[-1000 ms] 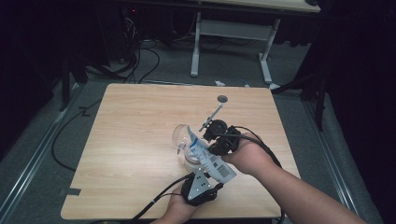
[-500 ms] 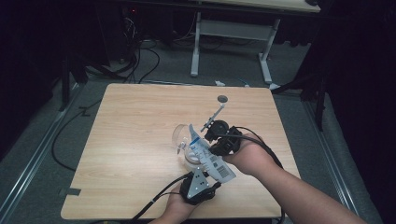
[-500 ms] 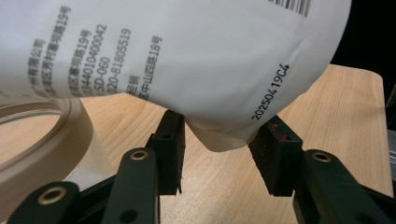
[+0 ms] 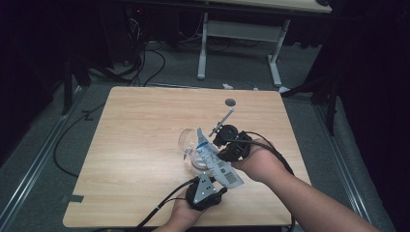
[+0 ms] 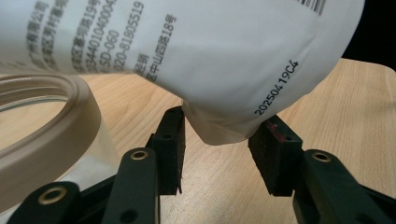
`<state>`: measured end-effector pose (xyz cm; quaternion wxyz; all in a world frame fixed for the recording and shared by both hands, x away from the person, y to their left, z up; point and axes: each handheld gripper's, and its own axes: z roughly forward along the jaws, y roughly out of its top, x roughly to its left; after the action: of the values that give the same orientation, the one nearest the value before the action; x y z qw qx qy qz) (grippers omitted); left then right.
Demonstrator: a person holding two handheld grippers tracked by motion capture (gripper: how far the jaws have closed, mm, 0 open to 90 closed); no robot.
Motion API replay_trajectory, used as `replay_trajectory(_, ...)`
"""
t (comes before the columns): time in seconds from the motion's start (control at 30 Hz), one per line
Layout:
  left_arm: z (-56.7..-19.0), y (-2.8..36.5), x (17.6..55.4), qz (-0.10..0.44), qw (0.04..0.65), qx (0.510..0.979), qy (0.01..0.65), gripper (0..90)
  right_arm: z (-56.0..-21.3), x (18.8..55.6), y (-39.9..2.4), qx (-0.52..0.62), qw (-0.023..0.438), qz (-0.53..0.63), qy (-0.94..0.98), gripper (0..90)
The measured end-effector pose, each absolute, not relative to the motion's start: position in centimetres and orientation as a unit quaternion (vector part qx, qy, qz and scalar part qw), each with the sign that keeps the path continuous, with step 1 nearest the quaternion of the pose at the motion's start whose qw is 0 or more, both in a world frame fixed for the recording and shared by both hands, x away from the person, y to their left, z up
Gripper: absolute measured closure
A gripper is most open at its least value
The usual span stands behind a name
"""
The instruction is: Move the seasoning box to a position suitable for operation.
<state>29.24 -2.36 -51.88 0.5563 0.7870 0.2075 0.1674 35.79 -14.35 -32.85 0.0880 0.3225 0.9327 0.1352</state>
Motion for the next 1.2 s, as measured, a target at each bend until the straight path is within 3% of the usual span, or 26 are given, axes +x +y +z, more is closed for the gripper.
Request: replay_trajectory(1.2,-52.2,-1.5,28.8,0.167,0.55,0.793,0.205,56.0,-32.6,36.0,-14.9,0.332,0.096,0.138,0.928,89.9)
